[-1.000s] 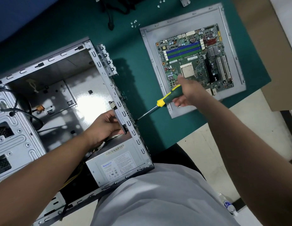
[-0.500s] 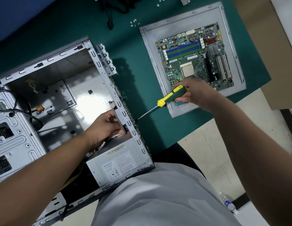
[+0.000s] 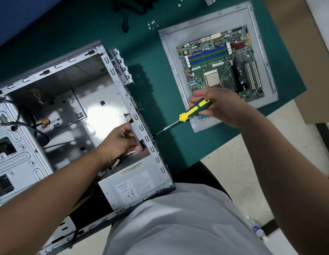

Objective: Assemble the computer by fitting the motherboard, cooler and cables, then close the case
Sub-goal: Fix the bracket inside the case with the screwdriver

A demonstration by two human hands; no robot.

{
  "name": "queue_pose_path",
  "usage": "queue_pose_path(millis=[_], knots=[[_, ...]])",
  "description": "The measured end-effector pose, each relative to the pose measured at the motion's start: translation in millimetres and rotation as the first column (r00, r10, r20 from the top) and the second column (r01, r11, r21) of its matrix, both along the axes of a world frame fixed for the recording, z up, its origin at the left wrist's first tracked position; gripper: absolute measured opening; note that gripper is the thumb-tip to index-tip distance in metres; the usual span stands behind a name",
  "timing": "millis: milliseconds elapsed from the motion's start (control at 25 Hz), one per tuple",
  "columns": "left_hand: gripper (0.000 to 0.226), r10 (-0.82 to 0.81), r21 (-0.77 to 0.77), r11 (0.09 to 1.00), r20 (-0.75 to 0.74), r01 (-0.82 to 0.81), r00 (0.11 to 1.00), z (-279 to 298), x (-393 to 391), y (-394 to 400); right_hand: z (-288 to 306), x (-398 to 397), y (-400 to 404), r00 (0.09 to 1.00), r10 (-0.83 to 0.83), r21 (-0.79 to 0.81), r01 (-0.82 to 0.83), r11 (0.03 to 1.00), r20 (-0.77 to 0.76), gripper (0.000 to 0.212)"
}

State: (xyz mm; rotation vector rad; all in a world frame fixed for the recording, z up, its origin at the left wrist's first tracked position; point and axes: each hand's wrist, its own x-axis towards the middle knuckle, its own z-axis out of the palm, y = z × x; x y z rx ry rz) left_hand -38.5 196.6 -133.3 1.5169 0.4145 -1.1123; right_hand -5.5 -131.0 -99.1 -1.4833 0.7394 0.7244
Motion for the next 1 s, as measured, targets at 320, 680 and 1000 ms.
queue_pose_path(millis=[320, 680, 1000], knots=[[0.023, -0.012, 0.009, 1.0, 0.01, 0.012, 1.0, -4.2, -1.4, 1.6, -1.9, 0.8, 13.0, 0.993, 0.03, -0.162, -0.048, 0.986, -0.11, 0.025], [0.025, -0.016, -0.009, 1.0, 0.046, 0.017, 0.999, -14.8, -2.8, 6.8, -5.5, -3.1, 16.6, 0.992, 0.052, -0.22, -0.077, 0.972, -0.119, 0.05], [0.027, -0.002, -0.026, 1.0, 0.04, 0.003, 0.999, -16.2, -2.8, 7.0, 1.0, -4.6, 1.8, 0.991, -0.101, 0.034, 0.105, 0.994, -0.086, 0.026]])
